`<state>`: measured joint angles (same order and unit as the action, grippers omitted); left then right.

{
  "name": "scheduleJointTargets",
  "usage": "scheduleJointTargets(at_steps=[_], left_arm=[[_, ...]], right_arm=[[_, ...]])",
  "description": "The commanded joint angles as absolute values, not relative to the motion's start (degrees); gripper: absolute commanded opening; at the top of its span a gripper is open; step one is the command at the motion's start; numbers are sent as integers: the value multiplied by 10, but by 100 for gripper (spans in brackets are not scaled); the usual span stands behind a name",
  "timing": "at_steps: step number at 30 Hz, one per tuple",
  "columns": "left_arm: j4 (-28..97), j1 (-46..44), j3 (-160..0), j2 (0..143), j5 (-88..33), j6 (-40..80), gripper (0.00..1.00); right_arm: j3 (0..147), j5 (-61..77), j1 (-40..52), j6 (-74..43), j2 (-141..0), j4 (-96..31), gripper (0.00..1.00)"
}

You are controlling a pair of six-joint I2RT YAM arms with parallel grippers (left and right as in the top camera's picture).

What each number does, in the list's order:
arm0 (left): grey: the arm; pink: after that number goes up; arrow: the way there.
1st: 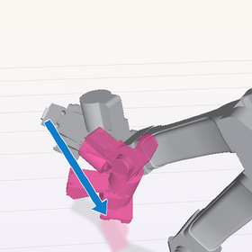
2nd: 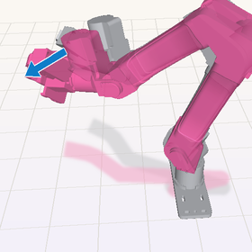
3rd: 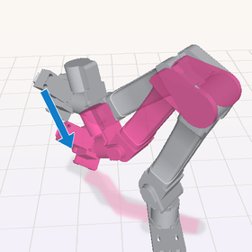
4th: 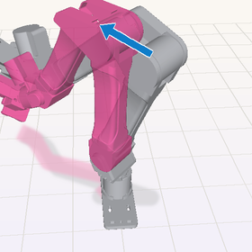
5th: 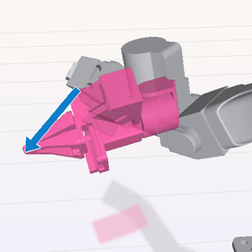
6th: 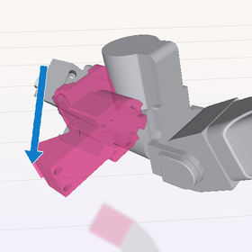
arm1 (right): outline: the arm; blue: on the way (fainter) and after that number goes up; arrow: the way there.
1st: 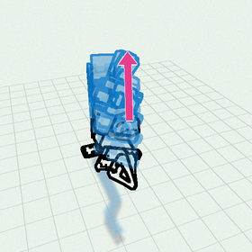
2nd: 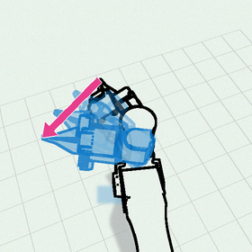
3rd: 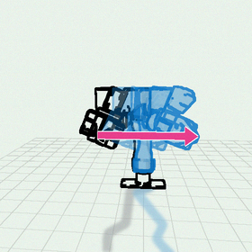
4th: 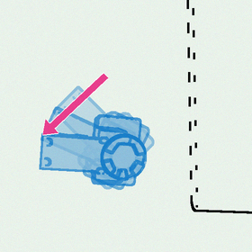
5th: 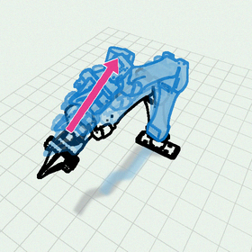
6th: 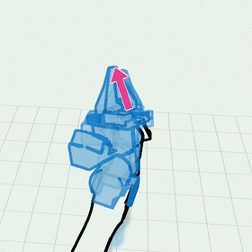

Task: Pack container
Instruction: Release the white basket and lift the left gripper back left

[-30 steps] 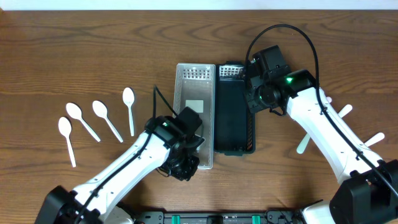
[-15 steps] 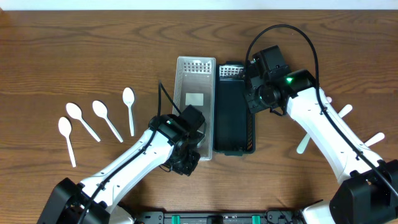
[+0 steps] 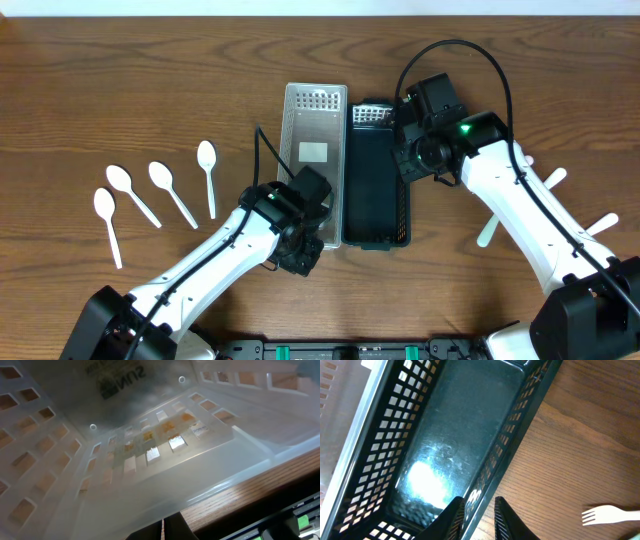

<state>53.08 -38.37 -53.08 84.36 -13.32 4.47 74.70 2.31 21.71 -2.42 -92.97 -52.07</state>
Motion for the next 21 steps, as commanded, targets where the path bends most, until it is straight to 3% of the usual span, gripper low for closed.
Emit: scheduleJointTargets(at_steps=[1, 6, 13, 21], left_arm=[[532, -384, -551, 829, -123, 50, 6], [541, -384, -568, 792, -87, 61, 6], [549, -352, -568, 735, -1, 115, 6], [549, -234, -568, 715, -1, 154, 6]], right_arm=[[755, -14, 216, -41, -932, -524, 22], [755, -63, 216, -60, -933, -523, 21], [754, -77, 195, -114, -955, -517, 1], [754, -69, 183, -121, -1031, -479, 1]])
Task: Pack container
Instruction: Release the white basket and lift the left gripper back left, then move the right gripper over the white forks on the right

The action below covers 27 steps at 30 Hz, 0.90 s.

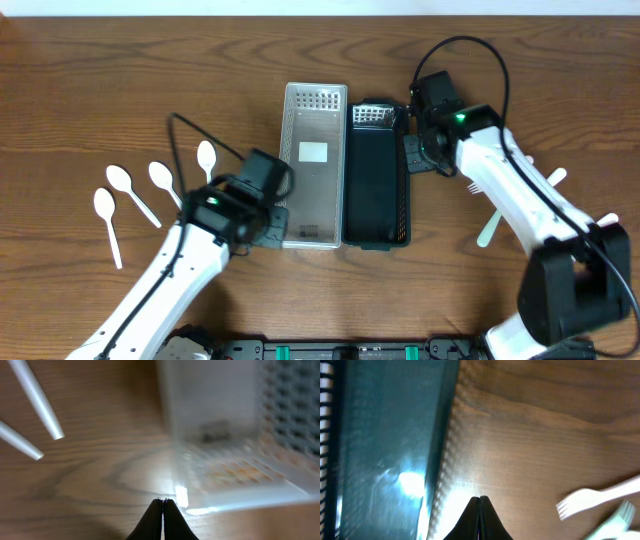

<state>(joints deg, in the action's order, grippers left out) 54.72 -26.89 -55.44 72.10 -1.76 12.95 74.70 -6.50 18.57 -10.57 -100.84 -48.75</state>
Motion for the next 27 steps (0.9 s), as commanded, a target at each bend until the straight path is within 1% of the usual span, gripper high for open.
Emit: scheduleJointTargets(at_steps=[1, 7, 13, 17, 21, 25, 26, 27], left_arm=[[549, -221, -568, 715, -1, 154, 6], [550, -163, -568, 715, -2, 154, 6], [549, -158, -568, 715, -2, 154, 6], [549, -158, -568, 715, -1, 154, 6], [549, -158, -568, 715, -1, 153, 6], [549, -158, -568, 715, -1, 153, 7], [550, -158, -568, 715, -1, 153, 7], [550, -158, -568, 715, -1, 153, 15]], right_arm=[[754, -64, 183, -121, -1039, -471, 1], [754, -30, 183, -119, -1055, -429, 2], [754, -7, 183, -115, -1055, -392, 5], [754, 12, 183, -115, -1055, -385, 6], [754, 7, 183, -112, -1055, -383, 6], [754, -58, 180, -137, -1053, -393, 9], [756, -79, 178, -149, -1049, -399, 10], [760, -99, 175, -158, -1044, -406, 11]])
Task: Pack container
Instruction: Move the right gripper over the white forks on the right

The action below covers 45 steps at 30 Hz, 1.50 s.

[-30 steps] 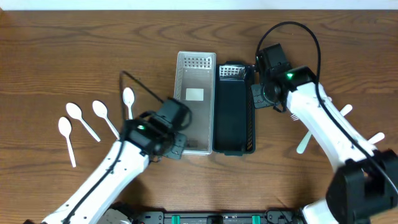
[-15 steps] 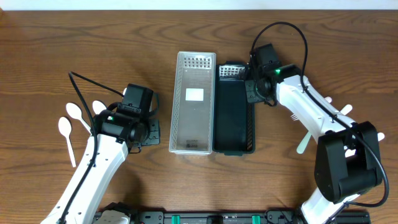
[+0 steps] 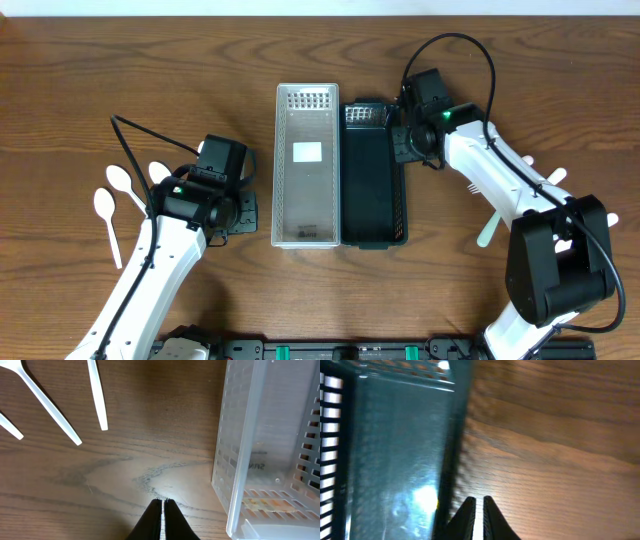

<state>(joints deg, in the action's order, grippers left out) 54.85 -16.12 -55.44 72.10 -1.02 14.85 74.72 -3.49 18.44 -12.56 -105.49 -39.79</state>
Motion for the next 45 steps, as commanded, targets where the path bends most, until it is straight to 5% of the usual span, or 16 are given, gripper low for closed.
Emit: scheduleJointTargets(at_steps=[1, 3, 8, 12, 14, 19, 21, 45], left_arm=[[550, -158, -568, 715, -1, 153, 22], [550, -158, -568, 715, -2, 153, 27], [550, -158, -568, 715, -2, 153, 50], [549, -158, -568, 715, -1, 153, 58], [547, -158, -568, 715, -1, 154, 59], [545, -158, -568, 715, -1, 154, 59], [545, -158, -568, 715, -2, 154, 59], [545, -158, -568, 715, -2, 154, 59]], right_arm=[[764, -112, 171, -166, -1037, -415, 13], [780, -122, 159, -181, -1015, -443, 24], [809, -71, 123, -178, -927, -482, 77], [809, -91, 104, -143, -862, -494, 72], [809, -124, 92, -219, -843, -501, 82], [807, -200, 46, -427, -848, -551, 85], [806, -186, 22, -453, -871, -554, 94], [805, -66, -28, -467, -1110, -551, 99]])
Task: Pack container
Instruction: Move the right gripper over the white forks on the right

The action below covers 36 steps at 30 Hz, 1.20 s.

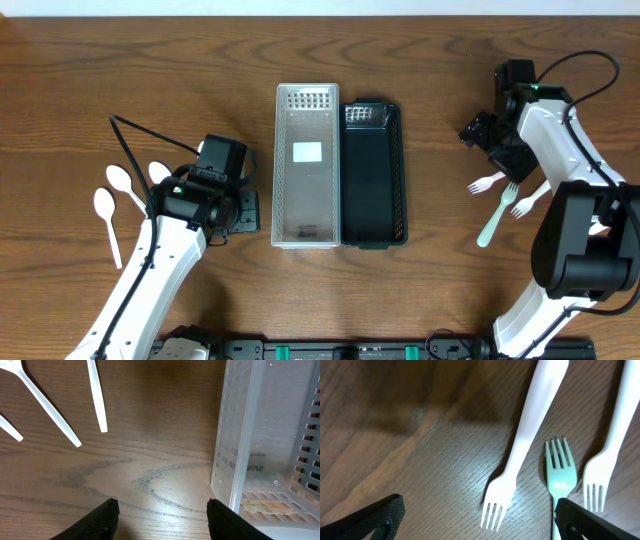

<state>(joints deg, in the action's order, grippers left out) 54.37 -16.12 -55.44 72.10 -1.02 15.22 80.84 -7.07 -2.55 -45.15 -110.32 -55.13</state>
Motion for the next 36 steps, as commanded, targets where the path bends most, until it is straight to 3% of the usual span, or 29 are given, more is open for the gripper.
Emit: scheduleJointTargets(at_steps=[1, 36], left_arm=[[545, -158, -568, 715, -2, 154, 59], [545, -158, -568, 715, -2, 154, 60]], right_arm=[[805, -66, -28, -467, -1110, -551, 99], [761, -59, -49, -458, -1155, -494, 99]])
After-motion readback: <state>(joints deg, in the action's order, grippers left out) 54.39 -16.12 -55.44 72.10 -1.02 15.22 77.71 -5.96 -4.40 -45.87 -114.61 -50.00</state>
